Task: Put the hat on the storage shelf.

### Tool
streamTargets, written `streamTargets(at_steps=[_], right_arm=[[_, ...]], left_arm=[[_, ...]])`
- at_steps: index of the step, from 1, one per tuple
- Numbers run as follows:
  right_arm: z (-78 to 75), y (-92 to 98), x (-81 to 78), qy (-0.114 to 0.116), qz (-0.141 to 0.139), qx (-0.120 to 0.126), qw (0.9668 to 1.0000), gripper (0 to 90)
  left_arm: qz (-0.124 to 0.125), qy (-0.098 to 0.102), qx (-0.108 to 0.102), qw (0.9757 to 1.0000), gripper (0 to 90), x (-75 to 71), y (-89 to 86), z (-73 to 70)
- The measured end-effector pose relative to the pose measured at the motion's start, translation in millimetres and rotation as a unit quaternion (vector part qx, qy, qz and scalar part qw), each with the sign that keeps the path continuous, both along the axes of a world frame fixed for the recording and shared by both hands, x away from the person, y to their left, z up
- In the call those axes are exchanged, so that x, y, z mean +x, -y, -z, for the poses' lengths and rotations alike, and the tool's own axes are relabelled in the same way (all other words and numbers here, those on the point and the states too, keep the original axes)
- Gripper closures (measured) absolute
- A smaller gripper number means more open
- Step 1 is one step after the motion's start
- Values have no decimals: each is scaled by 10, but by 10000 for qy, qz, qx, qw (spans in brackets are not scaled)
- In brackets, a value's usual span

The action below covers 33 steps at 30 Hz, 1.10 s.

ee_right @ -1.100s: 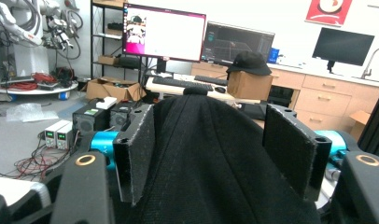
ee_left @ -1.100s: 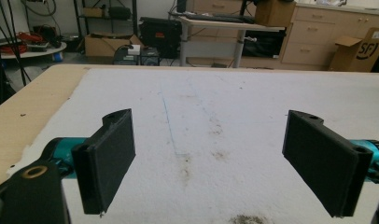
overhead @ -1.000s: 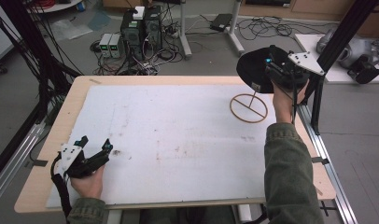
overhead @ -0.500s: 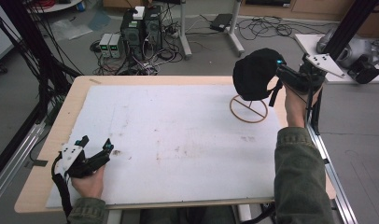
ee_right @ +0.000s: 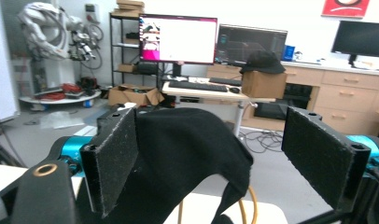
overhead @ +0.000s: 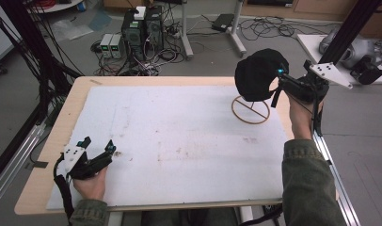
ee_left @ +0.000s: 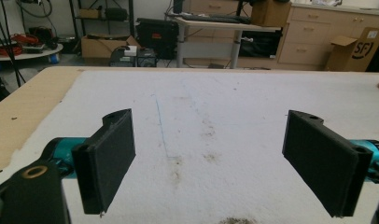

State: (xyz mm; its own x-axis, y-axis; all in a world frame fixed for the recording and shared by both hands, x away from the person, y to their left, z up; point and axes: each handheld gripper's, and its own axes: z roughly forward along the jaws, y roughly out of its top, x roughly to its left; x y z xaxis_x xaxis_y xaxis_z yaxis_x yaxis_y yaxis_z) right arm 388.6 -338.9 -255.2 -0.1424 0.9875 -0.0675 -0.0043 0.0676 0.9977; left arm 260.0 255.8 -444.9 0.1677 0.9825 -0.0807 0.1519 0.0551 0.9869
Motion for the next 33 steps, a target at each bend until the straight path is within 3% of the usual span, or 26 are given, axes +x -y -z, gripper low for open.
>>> streamTargets(at_steps=[6, 14, 21, 26, 28, 33], right_arm=[[97, -43, -154, 26, -113, -32, 9999, 167], [282, -82, -293, 32, -164, 162, 9997, 141], [534, -135, -413, -91, -88, 315, 9994, 123], [632, -158, -484, -102, -76, 382, 9992, 120], [650, -183, -516, -249, -51, 386, 9989, 113], [742, -270, -671, -69, -116, 437, 9990, 113]], left_arm=[[1, 20, -4, 10000, 173, -2, 11, -3], [21, 28, 11, 10000, 172, -3, 30, -8], [13, 22, 14, 10000, 172, -6, 25, -9], [8, 23, 0, 10000, 172, -4, 22, -7], [15, 17, -3, 10000, 172, -4, 22, -7], [7, 29, -16, 10000, 172, -5, 22, -8]])
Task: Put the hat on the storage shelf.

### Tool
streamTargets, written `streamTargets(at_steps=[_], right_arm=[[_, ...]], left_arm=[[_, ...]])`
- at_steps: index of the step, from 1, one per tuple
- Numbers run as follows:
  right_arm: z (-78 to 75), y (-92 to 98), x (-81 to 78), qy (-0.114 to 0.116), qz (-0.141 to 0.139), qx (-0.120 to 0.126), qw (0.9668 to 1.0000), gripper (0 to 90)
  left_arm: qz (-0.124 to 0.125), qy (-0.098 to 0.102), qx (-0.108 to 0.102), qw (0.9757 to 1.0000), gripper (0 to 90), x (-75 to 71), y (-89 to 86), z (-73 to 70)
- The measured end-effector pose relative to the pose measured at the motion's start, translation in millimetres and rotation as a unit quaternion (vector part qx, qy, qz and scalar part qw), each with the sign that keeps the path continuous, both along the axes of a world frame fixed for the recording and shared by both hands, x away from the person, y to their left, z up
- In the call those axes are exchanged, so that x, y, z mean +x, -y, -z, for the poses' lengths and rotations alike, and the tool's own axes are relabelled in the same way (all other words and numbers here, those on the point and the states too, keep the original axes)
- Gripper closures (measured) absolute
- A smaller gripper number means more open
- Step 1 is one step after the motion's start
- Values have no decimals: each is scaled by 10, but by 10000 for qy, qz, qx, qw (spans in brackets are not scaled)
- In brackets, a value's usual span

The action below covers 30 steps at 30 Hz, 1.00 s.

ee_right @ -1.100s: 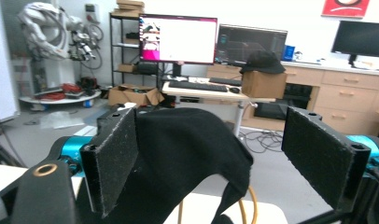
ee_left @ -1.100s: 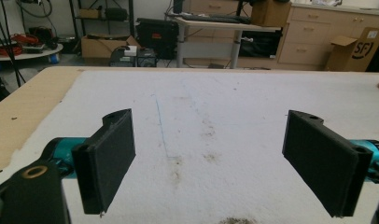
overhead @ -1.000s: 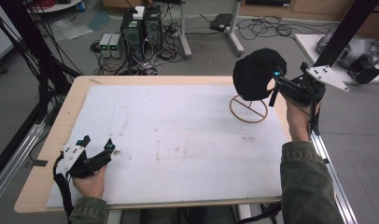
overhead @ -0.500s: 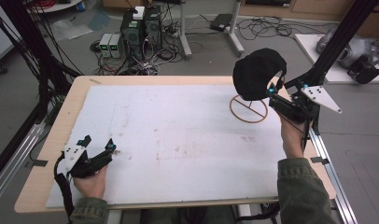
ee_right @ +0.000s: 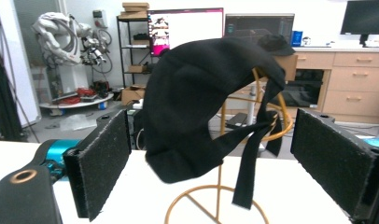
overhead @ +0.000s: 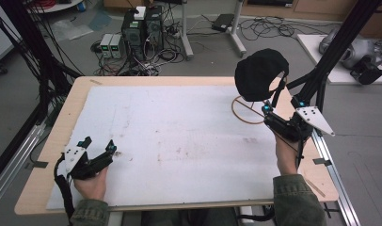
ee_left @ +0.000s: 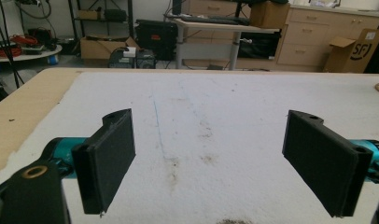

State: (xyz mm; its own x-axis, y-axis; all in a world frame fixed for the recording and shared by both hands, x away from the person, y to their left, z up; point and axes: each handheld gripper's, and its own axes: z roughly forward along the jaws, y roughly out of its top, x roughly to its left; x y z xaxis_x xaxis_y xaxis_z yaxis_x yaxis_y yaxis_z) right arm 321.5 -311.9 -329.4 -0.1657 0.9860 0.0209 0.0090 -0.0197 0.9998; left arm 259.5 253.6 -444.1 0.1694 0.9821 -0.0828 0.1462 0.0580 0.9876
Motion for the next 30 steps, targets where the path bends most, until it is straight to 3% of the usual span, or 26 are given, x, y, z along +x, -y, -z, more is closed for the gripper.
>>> streamTargets(at_steps=[7, 17, 30], right_arm=[[118, -75, -85, -54, -72, -74, 9999, 113], [425, -123, -236, -262, -103, -197, 9994, 113], [696, -86, -356, -509, -54, -96, 9986, 113]], left_arm=[[-14, 17, 6, 10000, 172, -1, -4, -1], [-31, 4, 9, 10000, 172, 0, -8, 3], [-62, -8, 24, 10000, 172, 1, -25, 11]])
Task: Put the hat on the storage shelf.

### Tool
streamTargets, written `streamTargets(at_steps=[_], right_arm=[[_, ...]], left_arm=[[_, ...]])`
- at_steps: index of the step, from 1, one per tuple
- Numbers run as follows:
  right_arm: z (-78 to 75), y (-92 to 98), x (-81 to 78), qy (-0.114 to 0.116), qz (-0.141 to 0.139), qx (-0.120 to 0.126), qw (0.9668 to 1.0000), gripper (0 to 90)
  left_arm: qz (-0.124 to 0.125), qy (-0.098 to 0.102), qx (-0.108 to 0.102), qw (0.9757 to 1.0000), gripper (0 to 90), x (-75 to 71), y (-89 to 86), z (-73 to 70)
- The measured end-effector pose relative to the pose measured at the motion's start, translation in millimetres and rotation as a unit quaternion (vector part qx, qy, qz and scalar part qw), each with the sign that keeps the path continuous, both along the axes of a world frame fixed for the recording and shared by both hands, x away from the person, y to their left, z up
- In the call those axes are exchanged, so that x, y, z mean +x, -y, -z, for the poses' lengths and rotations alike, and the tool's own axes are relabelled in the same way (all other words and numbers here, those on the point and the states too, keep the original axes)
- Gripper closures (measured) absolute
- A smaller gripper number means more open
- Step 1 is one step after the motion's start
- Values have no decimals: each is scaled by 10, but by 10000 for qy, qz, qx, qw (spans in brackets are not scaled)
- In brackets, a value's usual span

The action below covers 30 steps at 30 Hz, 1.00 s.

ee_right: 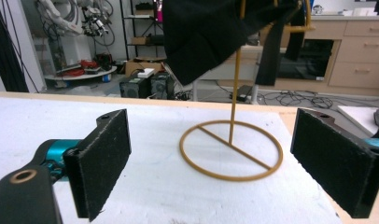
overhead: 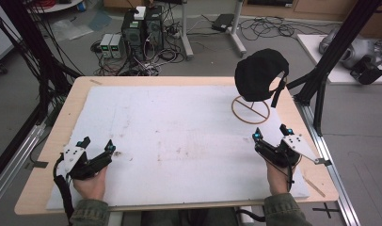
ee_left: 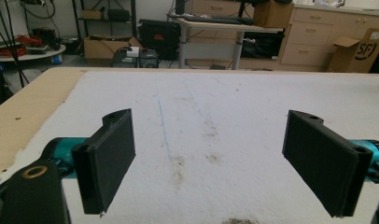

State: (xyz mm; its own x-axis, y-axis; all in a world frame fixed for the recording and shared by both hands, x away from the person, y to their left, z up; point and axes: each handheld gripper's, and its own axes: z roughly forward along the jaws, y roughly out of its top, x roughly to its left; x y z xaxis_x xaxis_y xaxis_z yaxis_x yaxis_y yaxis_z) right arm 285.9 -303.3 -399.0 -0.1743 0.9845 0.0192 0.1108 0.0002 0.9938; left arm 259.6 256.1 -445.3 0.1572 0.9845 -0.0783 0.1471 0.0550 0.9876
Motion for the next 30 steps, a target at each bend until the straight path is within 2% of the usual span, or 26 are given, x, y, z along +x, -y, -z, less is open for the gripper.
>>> streamTargets(at_steps=[6, 11, 18, 30], right_arm=[[128, 28, -36, -94, 85, -42, 9999, 113], [228, -7, -38, -209, 59, -201, 9996, 113], [272, -53, -39, -246, -15, -294, 9993, 113], [312, -71, -31, -332, -64, -301, 9990, 113]], left_arm=[[-17, 14, 6, 10000, 172, 4, 3, 3], [-30, -1, 19, 10000, 172, 13, -8, 7], [-19, 9, 9, 10000, 172, 13, -13, 5], [-25, 5, 33, 10000, 172, 1, -3, 3]])
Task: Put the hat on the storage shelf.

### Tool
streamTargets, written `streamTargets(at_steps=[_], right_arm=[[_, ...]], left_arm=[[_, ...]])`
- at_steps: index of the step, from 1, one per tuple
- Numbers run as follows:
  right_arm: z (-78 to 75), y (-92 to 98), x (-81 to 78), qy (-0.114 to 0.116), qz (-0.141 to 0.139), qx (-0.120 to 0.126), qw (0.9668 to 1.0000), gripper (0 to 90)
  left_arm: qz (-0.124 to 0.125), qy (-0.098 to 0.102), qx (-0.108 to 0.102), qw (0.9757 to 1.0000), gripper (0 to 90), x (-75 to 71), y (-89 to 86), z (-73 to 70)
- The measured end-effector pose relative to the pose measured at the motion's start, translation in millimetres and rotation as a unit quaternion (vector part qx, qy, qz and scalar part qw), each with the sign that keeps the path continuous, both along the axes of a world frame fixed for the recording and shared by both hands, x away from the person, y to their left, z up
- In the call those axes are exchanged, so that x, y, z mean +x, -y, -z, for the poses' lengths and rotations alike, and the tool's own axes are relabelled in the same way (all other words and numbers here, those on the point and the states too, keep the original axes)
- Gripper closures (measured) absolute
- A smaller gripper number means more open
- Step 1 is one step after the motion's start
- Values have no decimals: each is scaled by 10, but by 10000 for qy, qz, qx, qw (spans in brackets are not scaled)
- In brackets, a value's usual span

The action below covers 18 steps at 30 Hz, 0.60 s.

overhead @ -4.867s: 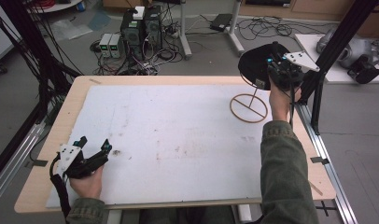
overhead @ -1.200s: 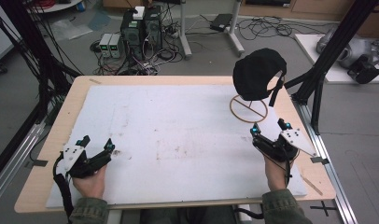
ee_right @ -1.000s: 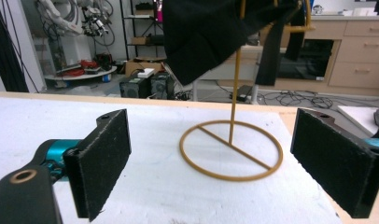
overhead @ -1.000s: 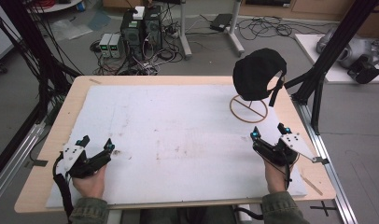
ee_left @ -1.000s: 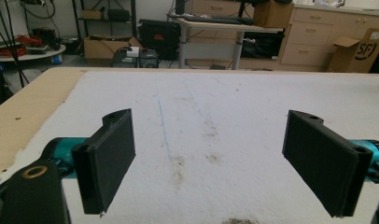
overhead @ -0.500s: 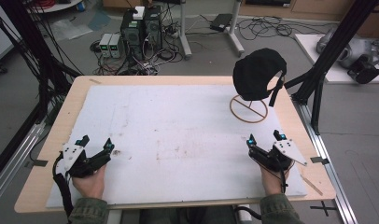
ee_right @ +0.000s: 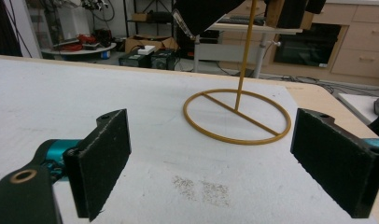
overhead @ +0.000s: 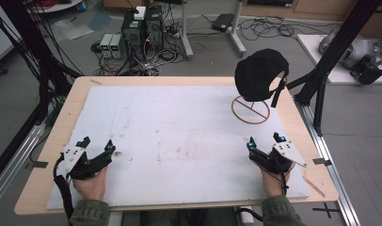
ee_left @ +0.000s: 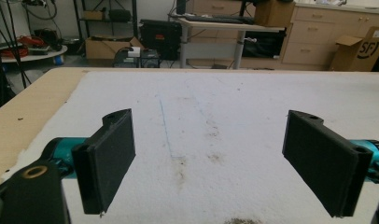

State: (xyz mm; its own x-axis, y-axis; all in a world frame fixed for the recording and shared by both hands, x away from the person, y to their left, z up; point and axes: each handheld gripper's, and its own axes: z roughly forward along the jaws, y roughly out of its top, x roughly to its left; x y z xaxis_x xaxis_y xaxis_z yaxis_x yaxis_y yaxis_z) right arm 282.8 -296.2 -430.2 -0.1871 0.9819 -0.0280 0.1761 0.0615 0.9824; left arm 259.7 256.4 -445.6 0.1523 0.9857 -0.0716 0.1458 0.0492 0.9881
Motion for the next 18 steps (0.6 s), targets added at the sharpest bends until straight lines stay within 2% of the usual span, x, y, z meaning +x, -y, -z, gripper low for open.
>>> streamTargets(at_steps=[9, 18], right_arm=[[23, -46, 16, -62, -162, -97, 9998, 114], [24, -44, 14, -70, -180, -72, 9998, 114]], left_arm=[[-33, 16, -33, 10000, 172, -6, -19, -1], [-28, -14, -16, 10000, 172, -7, -17, -2]])
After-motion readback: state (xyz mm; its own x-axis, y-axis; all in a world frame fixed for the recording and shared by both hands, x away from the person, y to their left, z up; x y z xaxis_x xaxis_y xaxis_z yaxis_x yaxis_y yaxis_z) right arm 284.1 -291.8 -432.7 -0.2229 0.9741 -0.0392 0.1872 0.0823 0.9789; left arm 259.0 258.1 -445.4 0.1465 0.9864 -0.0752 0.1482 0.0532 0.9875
